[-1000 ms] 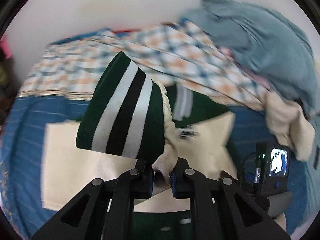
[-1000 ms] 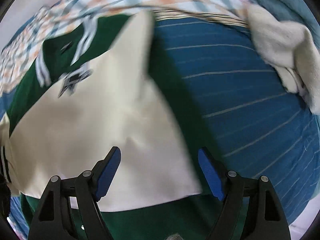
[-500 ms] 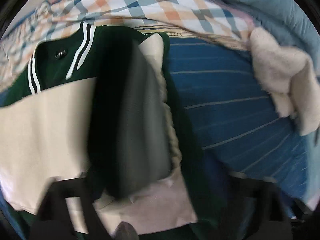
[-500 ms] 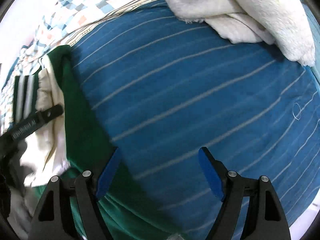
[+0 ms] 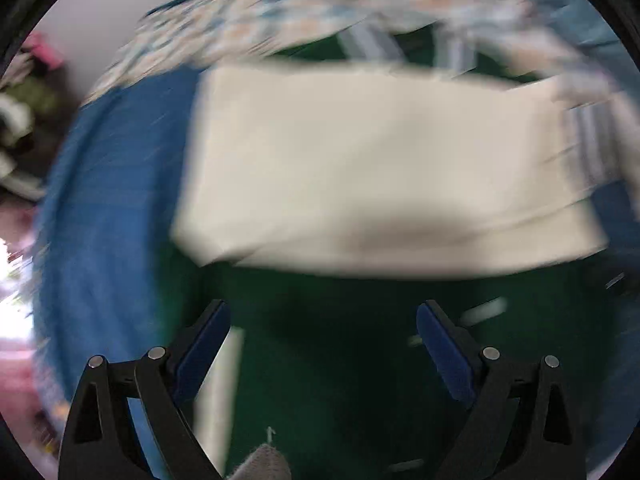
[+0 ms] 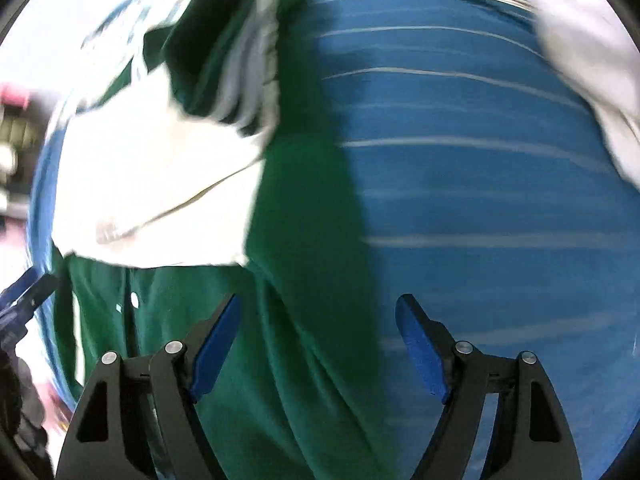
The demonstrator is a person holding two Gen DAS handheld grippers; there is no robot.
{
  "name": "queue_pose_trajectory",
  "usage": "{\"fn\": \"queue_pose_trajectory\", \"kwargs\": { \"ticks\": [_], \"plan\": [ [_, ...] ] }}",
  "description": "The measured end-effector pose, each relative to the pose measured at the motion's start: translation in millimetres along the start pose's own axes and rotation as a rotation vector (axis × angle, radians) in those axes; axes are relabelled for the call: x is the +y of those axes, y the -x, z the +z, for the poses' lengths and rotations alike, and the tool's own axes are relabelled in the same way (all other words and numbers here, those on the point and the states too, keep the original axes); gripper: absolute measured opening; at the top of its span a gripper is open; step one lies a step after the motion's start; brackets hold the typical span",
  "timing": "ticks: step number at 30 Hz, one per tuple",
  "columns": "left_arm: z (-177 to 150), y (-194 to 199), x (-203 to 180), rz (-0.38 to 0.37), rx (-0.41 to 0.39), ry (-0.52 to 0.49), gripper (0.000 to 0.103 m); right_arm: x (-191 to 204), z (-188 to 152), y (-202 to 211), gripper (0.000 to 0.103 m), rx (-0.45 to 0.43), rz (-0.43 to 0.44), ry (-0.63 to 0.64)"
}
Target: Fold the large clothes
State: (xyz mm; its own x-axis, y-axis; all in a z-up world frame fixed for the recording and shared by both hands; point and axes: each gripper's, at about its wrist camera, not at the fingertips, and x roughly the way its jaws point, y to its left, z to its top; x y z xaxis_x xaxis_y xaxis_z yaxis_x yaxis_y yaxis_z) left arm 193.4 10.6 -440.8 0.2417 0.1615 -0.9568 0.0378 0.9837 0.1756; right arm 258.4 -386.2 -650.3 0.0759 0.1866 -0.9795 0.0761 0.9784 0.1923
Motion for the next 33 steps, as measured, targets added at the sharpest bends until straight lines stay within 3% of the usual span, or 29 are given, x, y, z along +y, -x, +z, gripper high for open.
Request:
{"fn": "queue_pose_trajectory", "kwargs": {
  "ticks": [2,3,6,8,10,12,16,20,22,23,27,31,33],
  "plan": [
    [-17.8,-27.4,34.7,0.098,0.062,0.046,0.095,-7.4,6.6,-6.7,0.037,0.004,-0.056,-0.030],
    [-23.2,-39.1,50.1,0.138,0.080,0.078,0.095,-18.9,6.7,-3.4,0.033,-0.017,-0.018,-0.081],
    [-21.1,-60.3,68.7,0.173,0.094,0.132,0.095,-81.7,-8.4,9.2,0.030,-0.090,0.035,-0.369],
    [-10.2,-74.5,73.4,0.193,0.083,0.140,0.095,-132.5,-30.6,-0.9,0.030,-0.076,0.095,-0.609],
    [-0.9,-85.0,75.6,0.196,0.075,0.143,0.096,-153.9,-42.2,-12.3,0.031,-0.056,0.209,-0.714],
    [3.7,-90.6,78.7,0.203,0.069,0.129,0.098,-149.8,-38.7,-6.6,0.036,-0.042,0.191,-0.679],
    [21.4,-99.4,93.7,0.224,0.037,0.148,0.101,-125.5,-36.5,22.3,0.044,-0.034,0.008,-0.590],
    [32.3,-104.9,115.8,0.152,0.081,0.220,0.103,-78.4,-54.4,61.1,0.044,-0.078,-0.055,-0.517],
    [28.0,-92.2,116.4,0.152,0.082,0.194,0.103,-39.4,-72.0,69.9,0.044,-0.072,0.025,-0.473],
    [20.9,-78.8,116.1,0.145,0.075,0.183,0.103,-17.7,-81.4,65.1,0.044,-0.033,0.105,-0.455],
    [-22.0,-26.5,118.8,0.106,0.057,0.206,0.103,76.1,-113.7,3.7,0.044,0.216,0.475,-0.404],
    [-77.6,7.2,133.1,0.111,0.115,0.280,0.103,141.6,-133.3,-66.4,0.044,0.401,0.580,-0.362],
    [-103.1,14.6,144.5,0.123,0.147,0.320,0.103,161.1,-139.0,-88.4,0.040,0.421,0.541,-0.330]
  ]
}}
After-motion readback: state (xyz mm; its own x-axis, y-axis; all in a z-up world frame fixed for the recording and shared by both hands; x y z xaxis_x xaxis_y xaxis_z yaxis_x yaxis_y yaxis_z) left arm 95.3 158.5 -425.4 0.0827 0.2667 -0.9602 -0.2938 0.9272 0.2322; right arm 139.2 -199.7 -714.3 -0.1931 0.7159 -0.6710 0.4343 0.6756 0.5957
